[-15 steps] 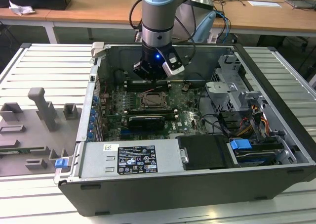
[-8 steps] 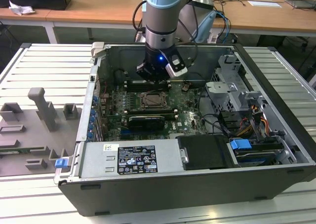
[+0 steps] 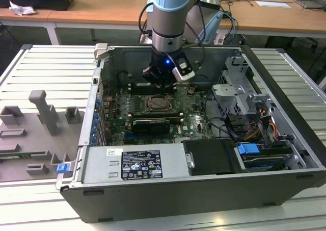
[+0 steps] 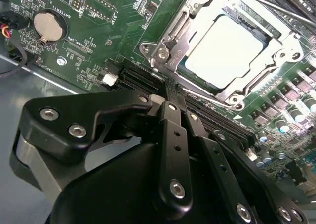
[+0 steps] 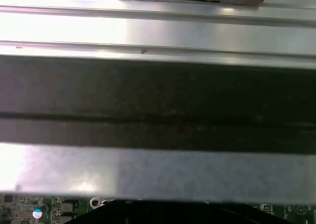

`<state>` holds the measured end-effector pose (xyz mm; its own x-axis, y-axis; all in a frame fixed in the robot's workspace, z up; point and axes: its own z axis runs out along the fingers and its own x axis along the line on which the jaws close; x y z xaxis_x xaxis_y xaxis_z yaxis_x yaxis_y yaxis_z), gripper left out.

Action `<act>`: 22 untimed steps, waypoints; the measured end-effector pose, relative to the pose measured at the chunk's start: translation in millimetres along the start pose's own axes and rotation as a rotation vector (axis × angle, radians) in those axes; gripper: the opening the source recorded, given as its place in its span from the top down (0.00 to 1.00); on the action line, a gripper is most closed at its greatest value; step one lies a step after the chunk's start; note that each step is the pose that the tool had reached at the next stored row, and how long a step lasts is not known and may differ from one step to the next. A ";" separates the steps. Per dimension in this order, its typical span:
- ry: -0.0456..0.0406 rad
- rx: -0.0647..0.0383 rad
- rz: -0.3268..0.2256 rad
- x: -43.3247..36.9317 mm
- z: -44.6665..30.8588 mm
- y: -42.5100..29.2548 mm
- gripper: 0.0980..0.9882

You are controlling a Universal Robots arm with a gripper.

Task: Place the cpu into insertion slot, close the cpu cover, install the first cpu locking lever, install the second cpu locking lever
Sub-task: 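Install the first cpu locking lever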

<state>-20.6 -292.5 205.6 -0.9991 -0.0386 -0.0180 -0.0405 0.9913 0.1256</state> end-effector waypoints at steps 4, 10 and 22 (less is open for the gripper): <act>0.0002 0.003 0.000 -0.4 1.2 -0.2 0.99; 0.0003 0.011 0.000 -0.7 1.7 -0.2 0.99; 0.0007 0.019 0.000 -1.1 4.1 0.0 0.99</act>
<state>-19.4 -291.9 201.5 -0.9991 -0.0391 -0.0173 -0.0407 0.9934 0.1070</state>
